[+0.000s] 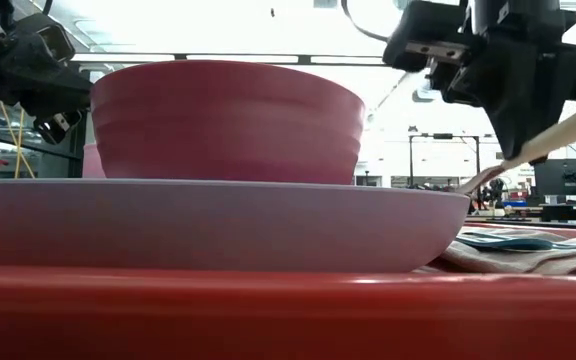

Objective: Set up tray
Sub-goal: Put the yellow knife on the brown table napkin to the right of the blue fork, then return to Home Position

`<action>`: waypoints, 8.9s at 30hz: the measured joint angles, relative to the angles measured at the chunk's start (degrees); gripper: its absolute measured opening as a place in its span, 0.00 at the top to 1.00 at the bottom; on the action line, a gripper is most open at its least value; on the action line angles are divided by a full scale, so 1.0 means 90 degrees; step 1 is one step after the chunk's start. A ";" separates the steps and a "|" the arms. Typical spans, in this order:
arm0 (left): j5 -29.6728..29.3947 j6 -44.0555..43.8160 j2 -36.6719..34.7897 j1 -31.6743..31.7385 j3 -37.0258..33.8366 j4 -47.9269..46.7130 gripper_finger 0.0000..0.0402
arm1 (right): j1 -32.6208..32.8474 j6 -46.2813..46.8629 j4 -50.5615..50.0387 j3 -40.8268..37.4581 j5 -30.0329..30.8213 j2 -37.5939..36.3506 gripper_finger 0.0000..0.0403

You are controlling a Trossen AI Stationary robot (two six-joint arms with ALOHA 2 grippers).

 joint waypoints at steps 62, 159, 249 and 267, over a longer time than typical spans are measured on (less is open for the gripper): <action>0.0008 -0.0004 0.0000 0.0000 0.0000 0.0001 0.72 | -0.0236 -0.0667 0.0037 0.0000 0.0220 0.0473 0.79; 0.1517 0.2220 0.0000 0.0002 -0.0005 0.1189 0.72 | -0.0321 -0.7375 0.1683 -0.4886 0.4679 -0.9623 0.80; 0.1462 0.2665 0.0056 0.0002 -0.0833 0.2202 0.72 | -0.0359 -0.9521 0.5578 -0.7174 0.2721 -0.9616 0.80; 0.1461 0.2663 0.0055 0.0002 -0.0833 0.2199 0.72 | -0.0359 -0.9521 0.5584 -0.7174 0.2718 -0.9616 0.80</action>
